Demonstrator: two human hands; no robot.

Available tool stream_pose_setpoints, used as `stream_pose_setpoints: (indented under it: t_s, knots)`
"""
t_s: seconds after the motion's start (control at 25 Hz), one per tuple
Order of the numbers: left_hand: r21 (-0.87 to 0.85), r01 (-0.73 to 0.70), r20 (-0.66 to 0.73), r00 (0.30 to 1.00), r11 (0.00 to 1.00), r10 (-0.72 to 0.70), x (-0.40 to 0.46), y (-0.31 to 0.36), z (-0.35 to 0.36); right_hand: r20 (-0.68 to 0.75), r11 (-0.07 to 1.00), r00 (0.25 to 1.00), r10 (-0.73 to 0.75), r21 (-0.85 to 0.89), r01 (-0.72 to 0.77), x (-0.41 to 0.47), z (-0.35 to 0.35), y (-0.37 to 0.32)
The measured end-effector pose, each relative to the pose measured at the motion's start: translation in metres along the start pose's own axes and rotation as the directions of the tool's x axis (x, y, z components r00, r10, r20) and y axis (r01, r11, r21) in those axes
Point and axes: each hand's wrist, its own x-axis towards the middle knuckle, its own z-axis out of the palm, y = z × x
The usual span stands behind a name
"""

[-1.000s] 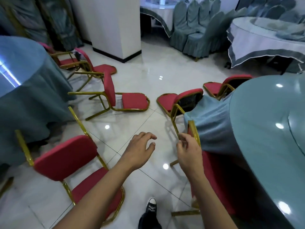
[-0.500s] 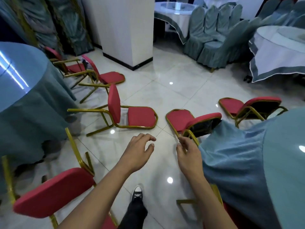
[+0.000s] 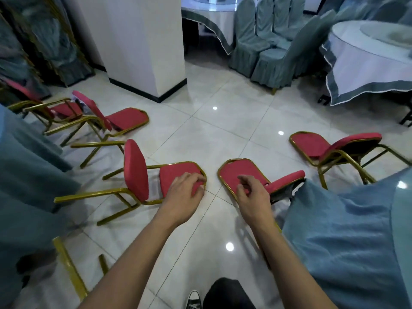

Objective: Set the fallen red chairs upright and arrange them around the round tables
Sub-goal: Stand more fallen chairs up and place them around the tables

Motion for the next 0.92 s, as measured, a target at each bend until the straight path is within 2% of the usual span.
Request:
stream_pose_setpoints:
  t_s: [0.24,0.36,0.68,0.92]
  knots:
    - [0.025,-0.077,0.040,0.996,0.997,0.076,0.140,-0.014,-0.006,-0.063,0.997,0.995,0.074,0.021,-0.072,0.125,0.028,0.001]
    - [0.045,-0.050,0.100,0.994,0.998,0.045,0.208,-0.020,-0.006,-0.072,0.994,0.992,0.101,0.039,-0.098,0.190,0.036,-0.001]
    - [0.039,-0.049,0.153,0.987,0.998,0.043,0.362,-0.036,-0.021,-0.041,0.986,0.986,0.162,0.051,-0.160,0.332,0.067,-0.009]
    - [0.012,-0.211,0.252,0.947,0.977,0.201,0.483,-0.025,-0.026,-0.225,0.965,0.940,0.256,0.112,-0.236,0.415,0.076,-0.009]
